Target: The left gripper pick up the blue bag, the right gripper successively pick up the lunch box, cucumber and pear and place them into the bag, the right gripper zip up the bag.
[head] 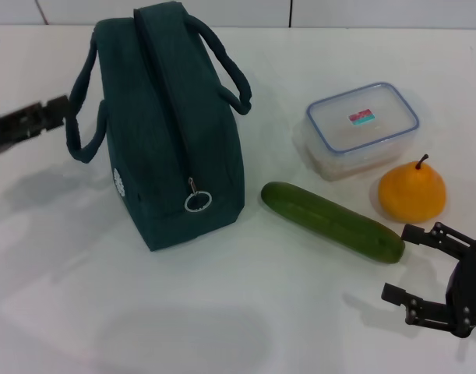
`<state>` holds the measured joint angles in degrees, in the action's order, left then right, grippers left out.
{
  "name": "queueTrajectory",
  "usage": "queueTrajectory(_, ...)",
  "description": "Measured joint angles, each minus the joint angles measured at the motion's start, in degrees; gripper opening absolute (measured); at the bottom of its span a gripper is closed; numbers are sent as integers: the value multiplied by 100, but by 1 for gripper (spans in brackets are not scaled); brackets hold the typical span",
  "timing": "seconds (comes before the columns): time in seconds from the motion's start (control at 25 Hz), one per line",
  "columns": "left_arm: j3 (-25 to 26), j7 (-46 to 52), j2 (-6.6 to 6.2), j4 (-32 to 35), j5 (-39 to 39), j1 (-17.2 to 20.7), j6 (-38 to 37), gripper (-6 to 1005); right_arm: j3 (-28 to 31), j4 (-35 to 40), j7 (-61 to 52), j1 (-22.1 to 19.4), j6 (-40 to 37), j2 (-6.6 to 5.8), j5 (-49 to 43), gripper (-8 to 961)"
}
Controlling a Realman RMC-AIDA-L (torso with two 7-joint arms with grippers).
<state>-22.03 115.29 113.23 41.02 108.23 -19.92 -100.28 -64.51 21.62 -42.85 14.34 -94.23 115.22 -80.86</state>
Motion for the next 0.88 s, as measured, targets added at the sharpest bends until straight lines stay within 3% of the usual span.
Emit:
queueTrajectory(0.16,-83,903,38,733,362,-348,202,852,2,0,-7,29,0,0,0,862)
queueTrajectory(0.24,-335,1594,57,1343,815,-600,338,846,-1,0,-10,40,6,0,0,862)
queueTrajectory(0.36,-632,2107,47,1680,1190,-844,379,837,7,-3,-12,43,28,0,0,861)
queueTrajectory(0.52,-1056,2700,-25,1888,1551,-1169,389,825,3,-7,-13,43,37,0,0,861)
queueTrajectory(0.88,-1188,3113,-9,1938,2536,-1623,489,797,1,-27,9,44,62,0,0,861)
